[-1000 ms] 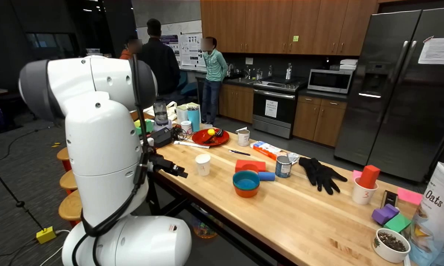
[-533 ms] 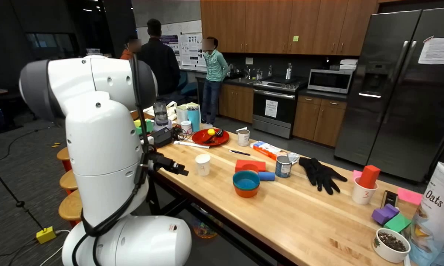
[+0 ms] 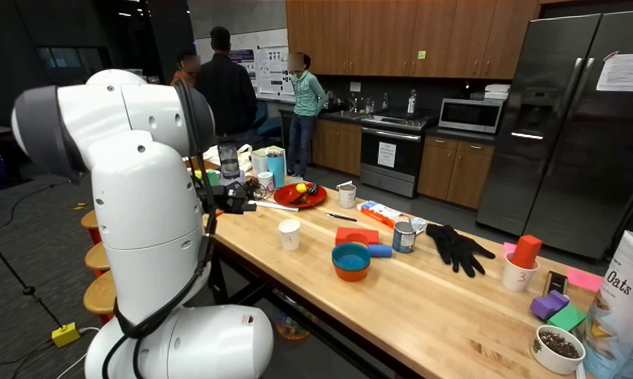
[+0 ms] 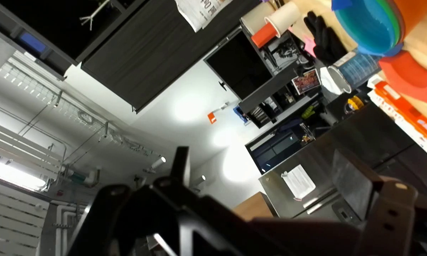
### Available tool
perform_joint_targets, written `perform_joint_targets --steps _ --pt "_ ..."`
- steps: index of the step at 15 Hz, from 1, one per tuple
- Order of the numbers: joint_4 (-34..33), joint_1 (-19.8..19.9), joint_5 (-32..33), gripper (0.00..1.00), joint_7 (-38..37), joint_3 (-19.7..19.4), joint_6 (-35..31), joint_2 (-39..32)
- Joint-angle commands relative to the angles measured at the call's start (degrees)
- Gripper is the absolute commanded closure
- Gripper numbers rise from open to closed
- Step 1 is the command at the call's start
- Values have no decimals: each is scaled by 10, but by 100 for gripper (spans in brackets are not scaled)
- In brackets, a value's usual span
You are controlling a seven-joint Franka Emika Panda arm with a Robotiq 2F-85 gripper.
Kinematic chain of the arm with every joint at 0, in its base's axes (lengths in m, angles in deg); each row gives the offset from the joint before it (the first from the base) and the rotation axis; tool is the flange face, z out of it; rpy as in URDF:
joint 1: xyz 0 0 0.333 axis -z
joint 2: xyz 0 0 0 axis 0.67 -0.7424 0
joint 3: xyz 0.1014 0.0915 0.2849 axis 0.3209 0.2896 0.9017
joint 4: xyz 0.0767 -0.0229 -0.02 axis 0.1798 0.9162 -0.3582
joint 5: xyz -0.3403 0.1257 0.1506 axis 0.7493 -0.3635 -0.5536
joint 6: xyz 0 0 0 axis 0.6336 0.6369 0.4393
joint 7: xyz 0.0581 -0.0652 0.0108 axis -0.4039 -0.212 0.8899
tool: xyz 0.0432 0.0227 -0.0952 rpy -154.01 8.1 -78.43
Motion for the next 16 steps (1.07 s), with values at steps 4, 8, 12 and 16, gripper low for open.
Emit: perform_joint_targets --steps 4,8,12,16 --pt "-52 -31 72 0 3 0 14 -50" --pt "-80 -46 76 0 17 -2 34 -74" --pt "-100 -65 59 0 29 -4 97 -71" --pt "-96 -68 69 0 21 -6 88 -76"
